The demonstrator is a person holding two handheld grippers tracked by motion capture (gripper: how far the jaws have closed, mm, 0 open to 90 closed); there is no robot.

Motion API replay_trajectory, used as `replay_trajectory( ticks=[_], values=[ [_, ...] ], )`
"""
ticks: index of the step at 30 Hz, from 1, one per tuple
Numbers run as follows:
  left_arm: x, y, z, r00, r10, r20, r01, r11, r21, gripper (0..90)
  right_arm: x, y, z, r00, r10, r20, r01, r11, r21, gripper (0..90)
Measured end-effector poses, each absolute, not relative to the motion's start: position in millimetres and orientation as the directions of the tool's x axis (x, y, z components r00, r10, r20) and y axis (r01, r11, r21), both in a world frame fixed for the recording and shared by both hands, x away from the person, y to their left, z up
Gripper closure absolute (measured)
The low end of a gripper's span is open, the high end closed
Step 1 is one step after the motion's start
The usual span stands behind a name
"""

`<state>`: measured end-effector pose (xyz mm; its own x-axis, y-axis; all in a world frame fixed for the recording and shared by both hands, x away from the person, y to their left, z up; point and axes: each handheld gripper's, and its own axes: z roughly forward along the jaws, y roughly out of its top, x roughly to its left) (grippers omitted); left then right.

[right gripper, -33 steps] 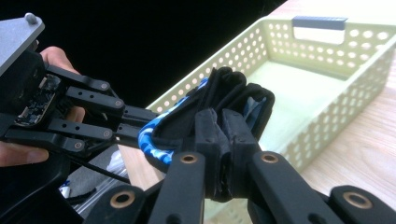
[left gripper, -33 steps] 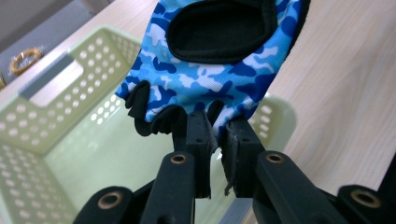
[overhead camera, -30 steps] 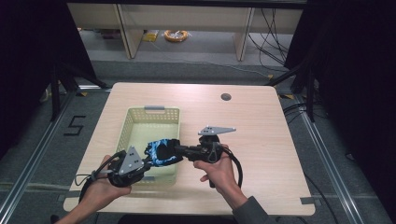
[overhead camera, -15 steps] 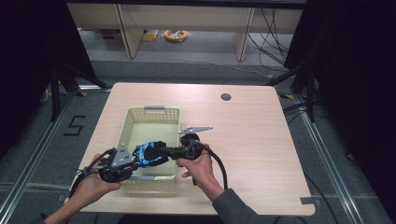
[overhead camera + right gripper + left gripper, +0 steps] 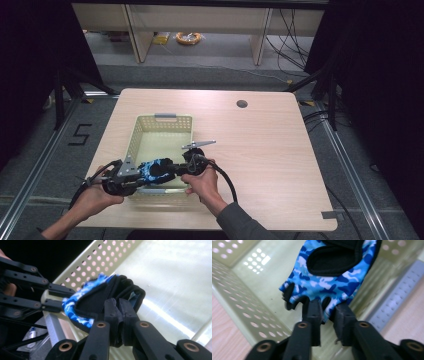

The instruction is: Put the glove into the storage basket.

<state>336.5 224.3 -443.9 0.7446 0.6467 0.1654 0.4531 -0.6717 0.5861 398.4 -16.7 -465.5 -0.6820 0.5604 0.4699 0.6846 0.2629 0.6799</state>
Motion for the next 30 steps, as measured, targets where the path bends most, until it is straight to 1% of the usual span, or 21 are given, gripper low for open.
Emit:
replay_trajectory(
  ticks=[1, 2, 4, 7, 8, 9, 10, 14, 17, 18, 22, 25, 30],
  values=[
    [337.0, 225.7, -441.5, 0.752, 0.638, 0.166, 0.451, -0.682, 0.576, 72.0, 397.3, -16.2, -465.1, -0.673, 0.571, 0.469, 0.692, 0.265, 0.671, 86.5],
    [336.0, 225.4, -440.9, 0.741, 0.646, 0.18, 0.443, -0.673, 0.592, 70.8, 397.6, -15.9, -465.7, -0.674, 0.573, 0.466, 0.692, 0.268, 0.67, 86.5],
    [333.8, 228.8, -433.0, 0.754, 0.634, 0.173, 0.433, -0.677, 0.595, 64.7, 397.4, -16.7, -466.9, -0.675, 0.579, 0.456, 0.689, 0.276, 0.67, 86.5],
    [330.4, 229.5, -428.0, 0.759, 0.629, 0.17, 0.433, -0.681, 0.591, 61.7, 396.3, -17.0, -466.9, -0.68, 0.58, 0.449, 0.687, 0.287, 0.668, 86.4],
    [329.4, 230.5, -424.6, 0.76, 0.626, 0.174, 0.429, -0.685, 0.589, 55.6, 396.4, -17.5, -466.8, -0.683, 0.585, 0.437, 0.68, 0.294, 0.671, 86.4],
    [328.4, 231.2, -422.2, 0.754, 0.638, 0.158, 0.432, -0.663, 0.611, 55.6, 396.4, -17.5, -466.8, -0.683, 0.585, 0.437, 0.68, 0.294, 0.671, 86.4],
    [324.7, 231.4, -416.4, 0.755, 0.633, 0.168, 0.413, -0.659, 0.628, 55.9, 396.6, -18.2, -466.5, -0.679, 0.584, 0.445, 0.686, 0.288, 0.668, 86.4],
    [321.7, 231.2, -410.7, 0.754, 0.632, 0.179, 0.397, -0.655, 0.643, 55.2, 395.7, -20.0, -465.5, -0.672, 0.596, 0.439, 0.69, 0.29, 0.663, 86.4],
    [322.0, 230.4, -408.2, 0.755, 0.632, 0.175, 0.392, -0.649, 0.652, 53.5, 396.0, -21.1, -465.5, -0.671, 0.602, 0.432, 0.69, 0.293, 0.662, 86.4],
    [322.2, 230.2, -407.3, 0.748, 0.644, 0.162, 0.4, -0.632, 0.664, 52.8, 395.7, -20.9, -465.4, -0.669, 0.604, 0.433, 0.691, 0.291, 0.662, 86.3],
    [322.3, 229.2, -406.8, 0.751, 0.64, 0.163, 0.394, -0.632, 0.667, 51.7, 394.2, -20.1, -464.5, -0.666, 0.606, 0.435, 0.695, 0.292, 0.656, 86.2],
    [319.4, 226.1, -407.8, 0.75, 0.642, 0.159, 0.394, -0.627, 0.672, 49.2, 391.9, -20.9, -463.8, -0.67, 0.594, 0.445, 0.694, 0.291, 0.658, 85.8],
    [317.1, 221.6, -405.8, 0.756, 0.634, 0.164, 0.379, -0.628, 0.68, 48.2, 387.4, -20.0, -461.7, -0.676, 0.606, 0.42, 0.687, 0.313, 0.655, 85.5]
  ],
)
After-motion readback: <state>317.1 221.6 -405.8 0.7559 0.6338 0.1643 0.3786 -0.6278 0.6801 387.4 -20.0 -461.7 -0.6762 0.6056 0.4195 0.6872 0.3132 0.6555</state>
